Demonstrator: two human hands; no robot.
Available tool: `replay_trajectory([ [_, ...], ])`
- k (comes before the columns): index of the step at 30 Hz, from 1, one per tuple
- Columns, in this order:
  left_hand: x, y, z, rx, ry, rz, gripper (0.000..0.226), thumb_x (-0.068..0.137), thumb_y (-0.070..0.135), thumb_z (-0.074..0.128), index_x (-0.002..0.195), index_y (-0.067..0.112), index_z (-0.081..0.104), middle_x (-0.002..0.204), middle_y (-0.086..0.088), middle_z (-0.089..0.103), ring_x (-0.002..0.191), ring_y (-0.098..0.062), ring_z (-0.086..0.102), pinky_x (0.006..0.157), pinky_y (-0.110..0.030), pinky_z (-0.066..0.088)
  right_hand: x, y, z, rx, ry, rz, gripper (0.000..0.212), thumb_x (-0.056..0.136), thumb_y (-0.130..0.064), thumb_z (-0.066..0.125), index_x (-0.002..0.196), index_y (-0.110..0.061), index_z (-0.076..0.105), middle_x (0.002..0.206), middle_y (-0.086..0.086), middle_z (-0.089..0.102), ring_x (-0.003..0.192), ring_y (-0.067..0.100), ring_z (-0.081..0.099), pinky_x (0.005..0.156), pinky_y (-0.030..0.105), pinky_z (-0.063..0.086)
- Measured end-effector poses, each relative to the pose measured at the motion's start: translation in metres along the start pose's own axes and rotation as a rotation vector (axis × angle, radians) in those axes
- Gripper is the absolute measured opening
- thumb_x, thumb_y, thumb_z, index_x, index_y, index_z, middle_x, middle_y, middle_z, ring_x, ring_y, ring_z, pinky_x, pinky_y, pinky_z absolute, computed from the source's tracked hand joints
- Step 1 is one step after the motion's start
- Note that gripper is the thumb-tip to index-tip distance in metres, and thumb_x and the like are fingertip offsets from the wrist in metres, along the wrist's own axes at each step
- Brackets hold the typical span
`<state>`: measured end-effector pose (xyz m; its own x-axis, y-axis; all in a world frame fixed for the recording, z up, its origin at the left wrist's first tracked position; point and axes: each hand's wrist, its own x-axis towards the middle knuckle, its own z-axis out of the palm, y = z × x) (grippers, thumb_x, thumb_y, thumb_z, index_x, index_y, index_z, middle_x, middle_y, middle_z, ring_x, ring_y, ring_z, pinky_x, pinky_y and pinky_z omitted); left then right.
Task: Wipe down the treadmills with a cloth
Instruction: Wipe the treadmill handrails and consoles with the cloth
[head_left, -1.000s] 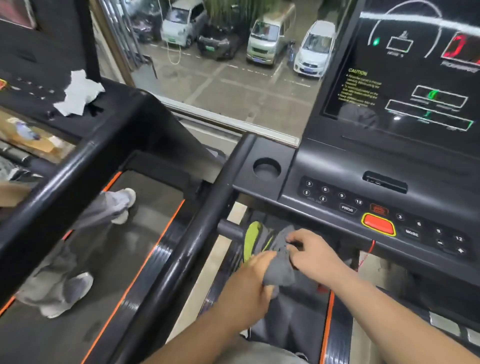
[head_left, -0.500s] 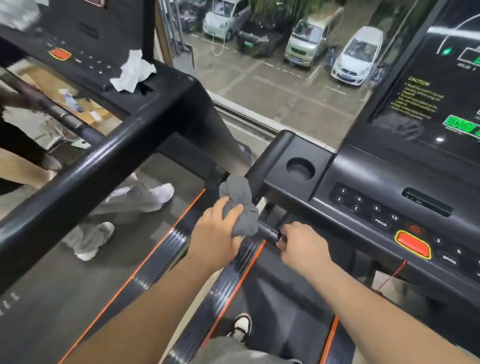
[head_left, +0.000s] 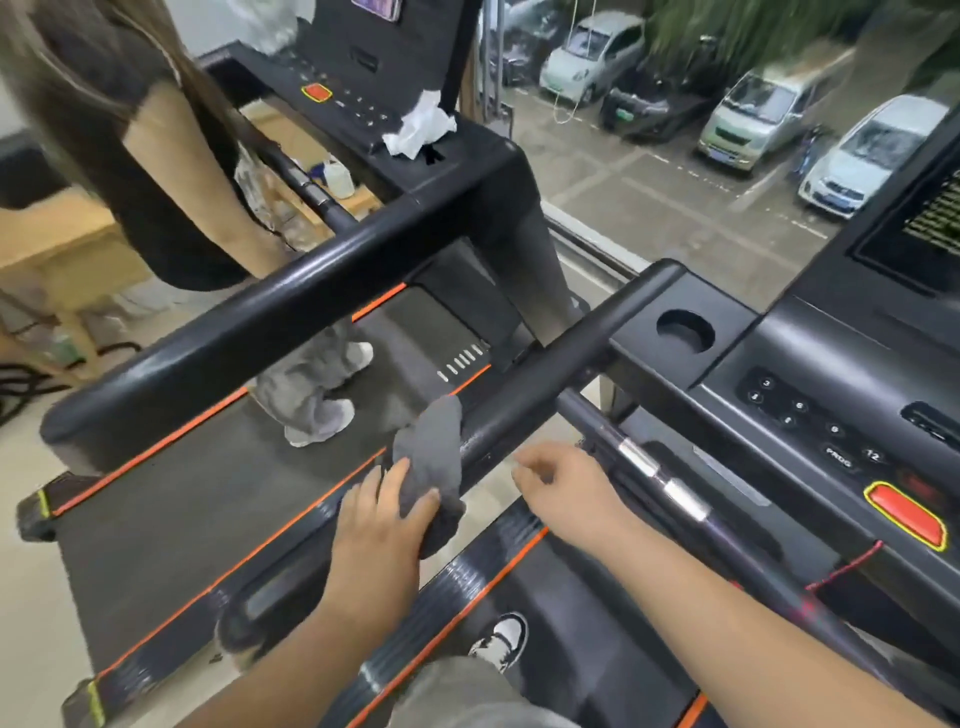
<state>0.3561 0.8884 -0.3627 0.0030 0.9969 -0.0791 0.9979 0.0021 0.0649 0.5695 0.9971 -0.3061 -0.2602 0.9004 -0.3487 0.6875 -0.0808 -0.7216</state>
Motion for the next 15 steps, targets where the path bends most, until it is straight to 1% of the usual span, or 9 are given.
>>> replay_trajectory([
  [2,0.032,0.021,-0.010,0.022,0.025,0.016,0.075,0.055,0.001,0.077,0.126,0.020,0.060,0.148,-0.027,0.046,0.124,-0.051,0.051,0.098,-0.059,0.047,-0.007,-0.004,0.006,0.107,0.008,0.027,0.019,0.098,-0.019,0.058,0.094,-0.006,0.073,0.095,0.010,0.075,0.087,0.022,0.067,0.079,0.024,0.050],
  [4,0.063,0.044,-0.018,0.058,0.015,0.046,0.069,0.079,0.011,0.066,0.144,0.026,0.047,0.161,-0.023,0.028,0.140,-0.051,0.036,0.110,-0.060,0.034,-0.014,-0.004,0.011,0.204,0.033,0.084,0.028,0.099,-0.017,0.056,0.074,-0.012,0.067,0.068,0.000,0.064,0.066,0.015,0.055,0.056,0.017,0.043],
  [5,0.071,0.053,-0.019,0.076,0.012,0.056,0.067,0.086,0.013,0.061,0.148,0.028,0.041,0.165,-0.020,0.021,0.143,-0.049,0.029,0.113,-0.059,0.030,-0.017,-0.002,0.015,0.227,0.046,0.109,0.031,0.098,-0.016,0.055,0.069,-0.010,0.063,0.062,-0.004,0.055,0.063,0.014,0.048,0.054,0.020,0.039],
  [7,0.074,0.063,-0.020,0.105,0.067,0.089,0.063,0.083,0.012,0.065,0.142,0.028,0.048,0.161,-0.017,0.028,0.137,-0.045,0.035,0.108,-0.055,0.033,-0.023,0.002,0.022,0.232,0.058,0.140,0.028,0.095,-0.011,0.053,0.069,-0.003,0.058,0.064,-0.003,0.046,0.066,0.016,0.041,0.059,0.028,0.033],
  [9,0.057,0.055,-0.018,0.169,0.092,0.141,0.048,0.078,0.013,0.069,0.124,0.025,0.061,0.152,-0.013,0.040,0.126,-0.041,0.045,0.102,-0.050,0.037,-0.027,0.000,0.030,0.232,0.024,0.144,0.024,0.092,-0.009,0.051,0.069,-0.009,0.058,0.064,-0.002,0.043,0.066,0.017,0.039,0.061,0.030,0.031],
  [11,0.028,0.034,-0.015,0.247,0.106,0.208,0.031,0.078,0.016,0.066,0.108,0.024,0.066,0.139,-0.008,0.047,0.117,-0.037,0.048,0.098,-0.047,0.033,-0.027,-0.003,0.042,0.251,-0.022,0.157,0.020,0.090,-0.008,0.053,0.075,0.000,0.062,0.066,-0.002,0.047,0.068,0.014,0.043,0.064,0.029,0.034],
  [12,0.011,0.021,-0.012,0.283,0.107,0.230,0.026,0.077,0.016,0.064,0.102,0.023,0.067,0.131,-0.006,0.051,0.112,-0.035,0.050,0.096,-0.046,0.034,-0.028,-0.005,0.050,0.261,-0.052,0.148,0.018,0.087,-0.009,0.054,0.077,0.005,0.060,0.070,-0.001,0.047,0.071,0.013,0.043,0.067,0.029,0.034],
  [13,-0.007,0.007,-0.008,0.309,0.091,0.236,0.023,0.075,0.013,0.061,0.095,0.021,0.067,0.123,-0.005,0.055,0.105,-0.034,0.052,0.092,-0.045,0.036,-0.028,-0.006,0.059,0.266,-0.090,0.138,0.017,0.084,-0.012,0.054,0.075,0.002,0.057,0.073,0.001,0.045,0.073,0.014,0.042,0.067,0.031,0.032],
  [15,-0.045,-0.020,0.005,0.332,0.053,0.203,0.021,0.069,0.011,0.063,0.087,0.020,0.066,0.112,-0.005,0.058,0.096,-0.032,0.053,0.080,-0.044,0.039,-0.034,-0.007,0.075,0.270,-0.179,0.158,0.006,0.081,-0.020,0.055,0.076,-0.020,0.059,0.074,0.001,0.048,0.073,0.014,0.043,0.067,0.032,0.033],
])
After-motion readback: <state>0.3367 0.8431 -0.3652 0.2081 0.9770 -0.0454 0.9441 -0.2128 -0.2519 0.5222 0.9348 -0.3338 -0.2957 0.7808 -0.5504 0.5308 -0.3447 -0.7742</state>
